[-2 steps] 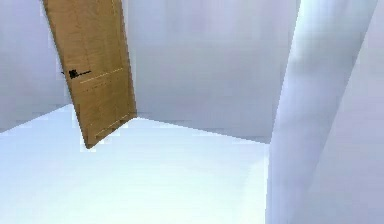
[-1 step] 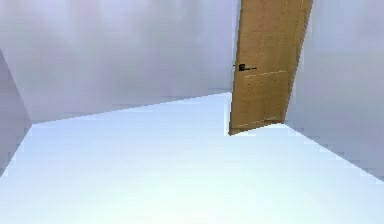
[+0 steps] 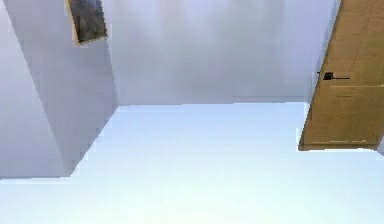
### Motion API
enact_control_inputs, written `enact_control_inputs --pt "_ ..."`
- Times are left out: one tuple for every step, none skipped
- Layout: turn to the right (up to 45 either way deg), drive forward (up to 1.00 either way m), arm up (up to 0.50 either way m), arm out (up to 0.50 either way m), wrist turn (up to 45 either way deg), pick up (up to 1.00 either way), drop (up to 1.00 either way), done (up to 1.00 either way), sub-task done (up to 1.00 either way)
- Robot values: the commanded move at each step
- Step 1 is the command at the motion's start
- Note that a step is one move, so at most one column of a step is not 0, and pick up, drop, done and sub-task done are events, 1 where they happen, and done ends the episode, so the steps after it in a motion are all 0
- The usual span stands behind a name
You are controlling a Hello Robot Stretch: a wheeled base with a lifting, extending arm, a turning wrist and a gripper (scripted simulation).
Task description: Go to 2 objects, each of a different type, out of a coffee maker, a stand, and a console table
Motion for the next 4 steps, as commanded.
enact_control_inputs --pt "0.0 0.1 0.0 0.0 0.0 0.0 0.0 0.0 0.0" --pt "18.0 0.0 0.0 0.0 0.0 0.0 0.0 0.0 0.0" --pt "0.0 1.0 0.0 0.0 0.0 0.0 0.0 0.0 0.0" --pt "3.0 0.0 0.0 0.0 0.0 0.0 0.0 0.0 0.0"
